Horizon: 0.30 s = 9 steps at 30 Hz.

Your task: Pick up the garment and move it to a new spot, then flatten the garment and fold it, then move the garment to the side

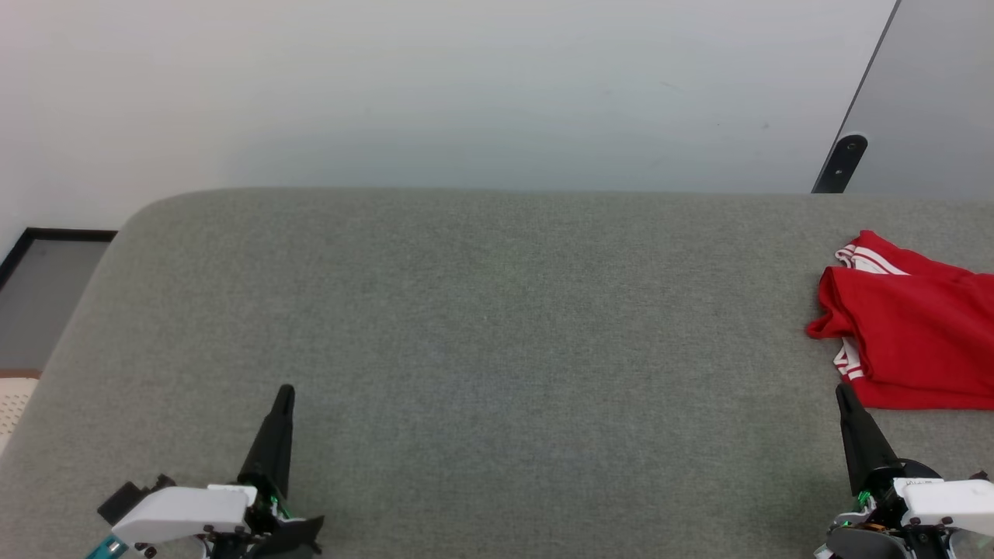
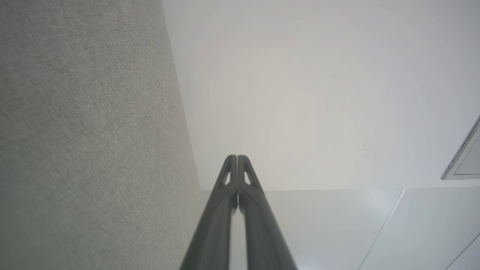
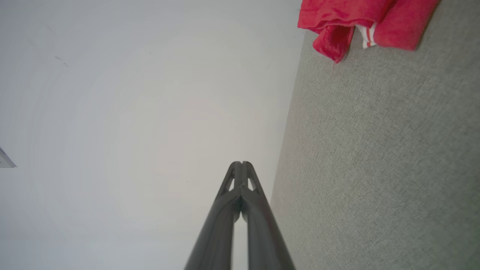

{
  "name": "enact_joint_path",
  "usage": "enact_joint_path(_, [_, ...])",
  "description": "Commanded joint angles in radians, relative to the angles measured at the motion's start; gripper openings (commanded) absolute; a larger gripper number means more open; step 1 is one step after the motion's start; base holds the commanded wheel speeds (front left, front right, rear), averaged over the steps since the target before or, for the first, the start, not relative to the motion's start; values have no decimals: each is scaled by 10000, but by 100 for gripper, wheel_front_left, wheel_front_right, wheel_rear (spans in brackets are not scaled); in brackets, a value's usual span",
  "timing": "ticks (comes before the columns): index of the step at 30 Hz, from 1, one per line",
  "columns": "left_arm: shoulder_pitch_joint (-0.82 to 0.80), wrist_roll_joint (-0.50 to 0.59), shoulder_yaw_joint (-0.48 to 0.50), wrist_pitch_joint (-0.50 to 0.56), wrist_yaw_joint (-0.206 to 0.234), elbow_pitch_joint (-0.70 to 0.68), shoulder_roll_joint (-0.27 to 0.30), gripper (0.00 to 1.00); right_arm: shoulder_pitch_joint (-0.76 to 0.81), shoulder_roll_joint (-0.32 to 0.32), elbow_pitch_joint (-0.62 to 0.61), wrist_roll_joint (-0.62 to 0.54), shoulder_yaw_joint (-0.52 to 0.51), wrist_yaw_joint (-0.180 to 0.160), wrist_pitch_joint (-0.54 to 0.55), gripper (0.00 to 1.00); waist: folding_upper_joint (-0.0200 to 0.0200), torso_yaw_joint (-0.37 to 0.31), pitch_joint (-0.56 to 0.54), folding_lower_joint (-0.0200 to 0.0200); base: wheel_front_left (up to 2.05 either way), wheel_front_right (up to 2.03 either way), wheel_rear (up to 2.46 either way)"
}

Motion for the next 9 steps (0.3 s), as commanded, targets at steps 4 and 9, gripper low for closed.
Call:
enact_joint_path(4, [-86, -68, 20, 5, 3, -13, -15, 0, -126, 21, -37, 47, -7, -11, 23, 0, 0, 0, 0, 0, 0, 0, 0])
enact_joint_path(9, [-86, -68, 20, 4, 3, -13, -15, 0, -126, 21, -37, 47, -7, -11, 23, 0, 0, 0, 0, 0, 0, 0, 0])
